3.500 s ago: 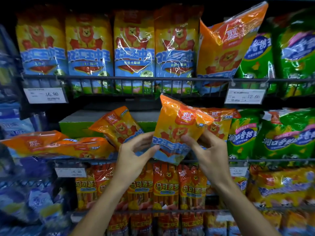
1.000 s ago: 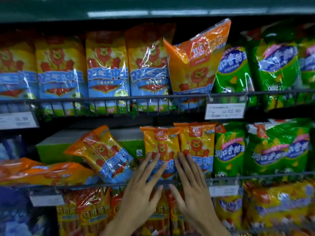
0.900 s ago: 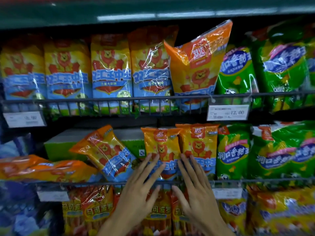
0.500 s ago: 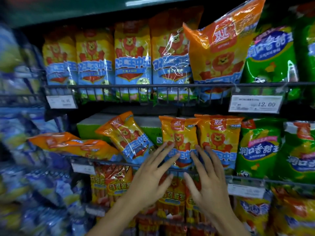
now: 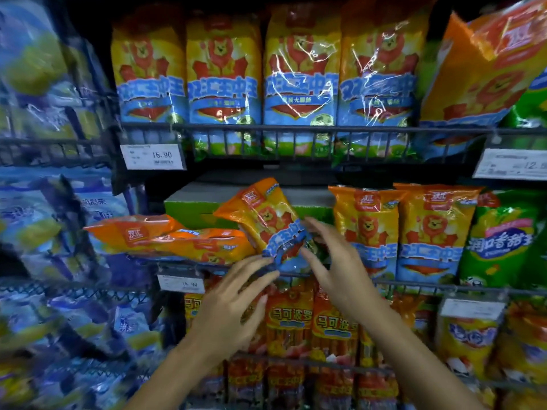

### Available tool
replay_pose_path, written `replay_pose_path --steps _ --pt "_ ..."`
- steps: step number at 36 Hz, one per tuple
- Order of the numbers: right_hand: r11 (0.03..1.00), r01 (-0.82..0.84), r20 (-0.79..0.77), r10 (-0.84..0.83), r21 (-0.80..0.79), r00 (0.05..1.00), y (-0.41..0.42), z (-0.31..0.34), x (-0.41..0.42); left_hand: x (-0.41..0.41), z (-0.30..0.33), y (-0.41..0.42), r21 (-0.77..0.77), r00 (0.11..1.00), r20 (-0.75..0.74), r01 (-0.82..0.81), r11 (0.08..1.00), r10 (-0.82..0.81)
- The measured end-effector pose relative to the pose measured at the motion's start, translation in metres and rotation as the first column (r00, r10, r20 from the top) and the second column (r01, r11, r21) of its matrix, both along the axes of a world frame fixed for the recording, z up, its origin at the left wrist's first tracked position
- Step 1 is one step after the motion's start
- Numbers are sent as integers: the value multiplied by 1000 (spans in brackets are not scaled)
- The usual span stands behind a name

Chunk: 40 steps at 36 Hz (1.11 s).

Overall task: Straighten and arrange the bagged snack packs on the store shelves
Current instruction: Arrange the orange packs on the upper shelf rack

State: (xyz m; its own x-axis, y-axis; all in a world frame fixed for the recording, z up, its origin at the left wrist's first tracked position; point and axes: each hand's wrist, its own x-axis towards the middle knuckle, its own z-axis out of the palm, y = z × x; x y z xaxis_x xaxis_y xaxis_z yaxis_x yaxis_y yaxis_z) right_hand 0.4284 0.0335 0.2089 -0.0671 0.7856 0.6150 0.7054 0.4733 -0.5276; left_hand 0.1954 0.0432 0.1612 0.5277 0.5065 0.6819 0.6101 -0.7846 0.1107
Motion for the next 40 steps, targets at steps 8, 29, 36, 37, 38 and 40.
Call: replay_pose_path --steps 8,29,36,37,38,40 --pt "970 241 -40 -242 -26 969 39 10 -31 -19 -9 16 -50 991 -19 134 990 -135" --pt "959 249 -107 -236 134 966 -9 8 -8 7 -3 -3 -266 970 241 89 960 -23" --pt "961 276 -227 -267 9 937 -23 -12 16 33 5 -4 -498 932 344 77 864 115" --pt "962 271 -232 -261 16 937 -23 -14 16 37 8 -2 -518 931 341 73 853 127" --pt "964 266 -244 -254 16 936 -23 -15 16 41 10 2 -533 930 341 71 843 137" --pt "967 256 -270 -245 5 931 -23 -16 16 48 19 8 -550 924 355 85 831 140"
